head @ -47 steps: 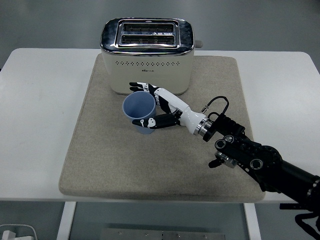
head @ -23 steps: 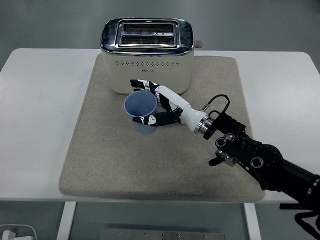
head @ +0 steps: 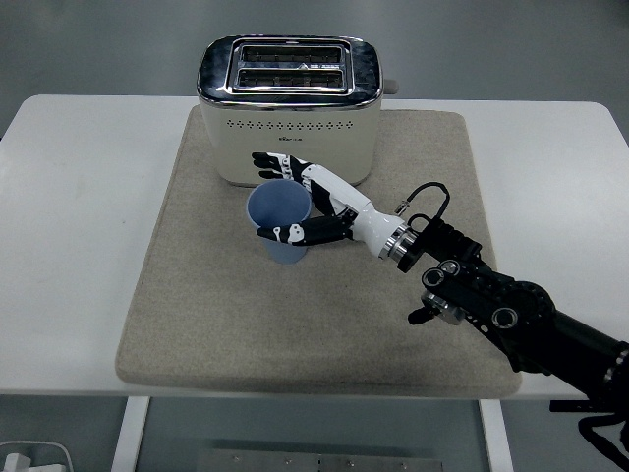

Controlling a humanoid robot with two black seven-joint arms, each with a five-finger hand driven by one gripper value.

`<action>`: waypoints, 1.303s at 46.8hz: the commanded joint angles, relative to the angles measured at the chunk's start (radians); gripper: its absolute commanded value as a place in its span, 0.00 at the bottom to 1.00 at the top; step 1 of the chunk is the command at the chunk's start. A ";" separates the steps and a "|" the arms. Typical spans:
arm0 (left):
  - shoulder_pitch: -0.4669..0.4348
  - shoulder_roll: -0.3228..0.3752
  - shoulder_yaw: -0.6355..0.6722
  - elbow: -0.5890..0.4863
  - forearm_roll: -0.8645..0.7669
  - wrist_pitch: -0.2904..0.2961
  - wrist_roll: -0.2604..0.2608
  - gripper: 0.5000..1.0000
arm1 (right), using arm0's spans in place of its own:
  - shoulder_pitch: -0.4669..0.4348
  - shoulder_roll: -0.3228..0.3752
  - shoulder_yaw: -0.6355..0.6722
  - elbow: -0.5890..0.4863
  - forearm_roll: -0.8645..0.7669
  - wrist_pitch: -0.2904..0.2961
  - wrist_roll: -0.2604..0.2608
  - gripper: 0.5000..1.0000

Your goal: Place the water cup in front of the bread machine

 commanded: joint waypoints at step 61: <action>0.000 0.000 0.000 0.000 0.000 0.000 0.000 1.00 | 0.072 -0.100 0.014 0.029 0.097 0.015 0.000 0.85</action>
